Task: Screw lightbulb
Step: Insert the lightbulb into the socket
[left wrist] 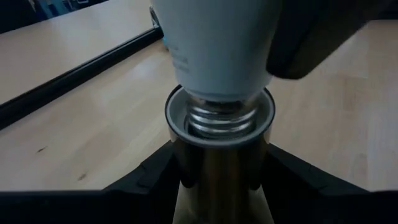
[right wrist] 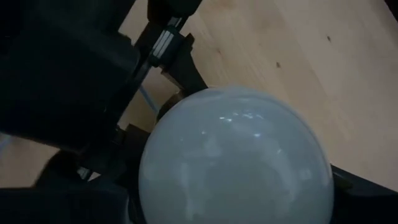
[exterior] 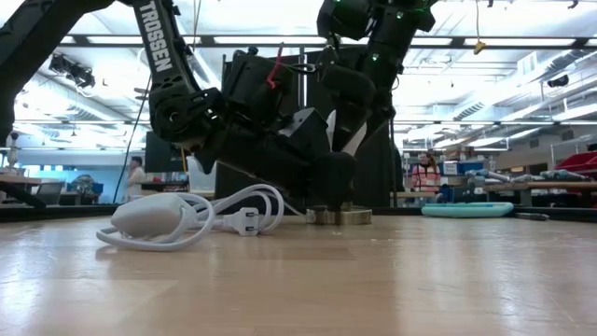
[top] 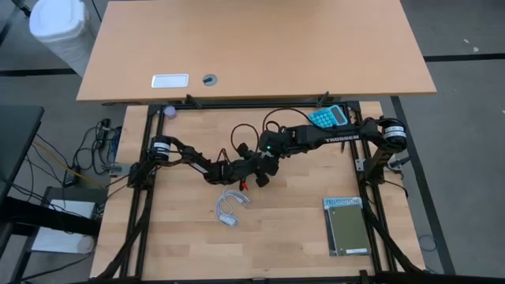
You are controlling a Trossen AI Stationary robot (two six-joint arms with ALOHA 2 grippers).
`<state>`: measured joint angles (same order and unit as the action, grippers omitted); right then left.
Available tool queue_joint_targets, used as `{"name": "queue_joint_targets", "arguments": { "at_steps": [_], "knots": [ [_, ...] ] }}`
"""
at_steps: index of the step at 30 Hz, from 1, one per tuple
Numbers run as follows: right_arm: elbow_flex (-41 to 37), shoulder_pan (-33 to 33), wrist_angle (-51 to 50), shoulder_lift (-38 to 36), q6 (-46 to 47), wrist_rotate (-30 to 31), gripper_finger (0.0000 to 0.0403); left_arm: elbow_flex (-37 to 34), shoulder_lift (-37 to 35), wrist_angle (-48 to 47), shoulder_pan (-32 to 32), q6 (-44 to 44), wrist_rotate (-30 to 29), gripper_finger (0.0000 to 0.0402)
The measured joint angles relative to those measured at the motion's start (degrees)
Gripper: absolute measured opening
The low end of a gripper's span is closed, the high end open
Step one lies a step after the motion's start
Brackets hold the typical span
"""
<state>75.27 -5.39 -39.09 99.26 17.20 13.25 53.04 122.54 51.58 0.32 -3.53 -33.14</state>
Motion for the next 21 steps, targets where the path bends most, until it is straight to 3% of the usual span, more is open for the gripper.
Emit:
{"name": "queue_joint_targets", "arguments": {
  "at_steps": [9,21],
  "knots": [
    [-2.4,0.4,4.5,0.0,-6.8,-0.6,0.0263,0.0,0.0,-0.4,0.0,-2.9,0.7,0.0195],
    [-2.4,-0.7,5.1,0.0,-8.9,-3.2,0.0265,0.1,0.0,-0.3,0.0,-2.8,1.8,0.0195]
  ]
}}
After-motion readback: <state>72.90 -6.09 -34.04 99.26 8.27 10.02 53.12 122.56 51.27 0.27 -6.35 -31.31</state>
